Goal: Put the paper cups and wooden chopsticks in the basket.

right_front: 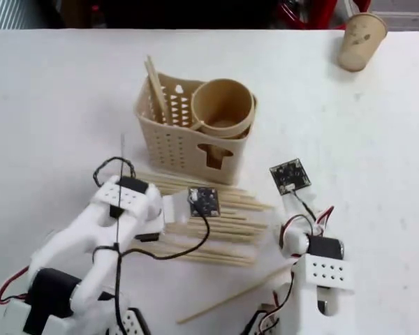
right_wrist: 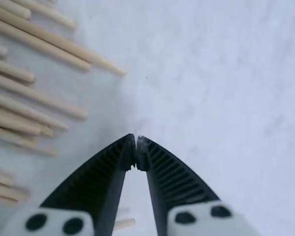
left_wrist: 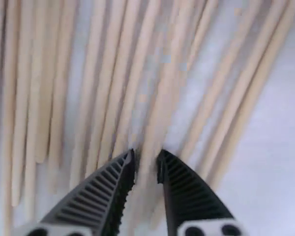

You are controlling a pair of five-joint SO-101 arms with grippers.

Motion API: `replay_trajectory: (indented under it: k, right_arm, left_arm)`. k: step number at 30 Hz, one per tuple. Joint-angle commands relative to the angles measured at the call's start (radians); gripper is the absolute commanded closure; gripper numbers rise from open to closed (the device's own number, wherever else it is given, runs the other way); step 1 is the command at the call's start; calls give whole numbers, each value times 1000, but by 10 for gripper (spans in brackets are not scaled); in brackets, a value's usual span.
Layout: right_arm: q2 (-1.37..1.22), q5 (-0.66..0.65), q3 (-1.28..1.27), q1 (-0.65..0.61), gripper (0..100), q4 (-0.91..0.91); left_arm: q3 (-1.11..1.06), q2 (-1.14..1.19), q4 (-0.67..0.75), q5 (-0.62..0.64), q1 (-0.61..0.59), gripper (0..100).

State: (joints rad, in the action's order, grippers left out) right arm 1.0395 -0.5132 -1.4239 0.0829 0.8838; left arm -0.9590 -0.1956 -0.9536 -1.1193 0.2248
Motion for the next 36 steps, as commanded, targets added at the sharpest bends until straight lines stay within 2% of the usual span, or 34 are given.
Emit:
replay_trajectory:
  k: [1,6,12,15,21,24,28,36]
  right_arm:
    - [10,9,3,7,977,-24]
    - [4,11,0,7,977,-45]
    - [4,11,0,7,977,-45]
    - [4,11,0,7,977,-45]
    - [4,11,0,7,977,-45]
    - [4,9,0,7,977,-45]
    - [4,9,0,7,977,-45]
    - [4,8,0,7,977,-45]
  left_arm:
    - [32,-25,-11,-8,-13,976]
    - [38,-168,-101,-18,-70,976]
    - [170,-360,-411,-160,-223,976]
    - [230,-381,-488,-229,-326,976]
    - [219,-297,-454,-313,-440,975]
    - [180,-240,-379,-313,-437,958]
    - [166,-182,-299,-313,-437,885]
    - [167,-156,-285,-311,-387,894]
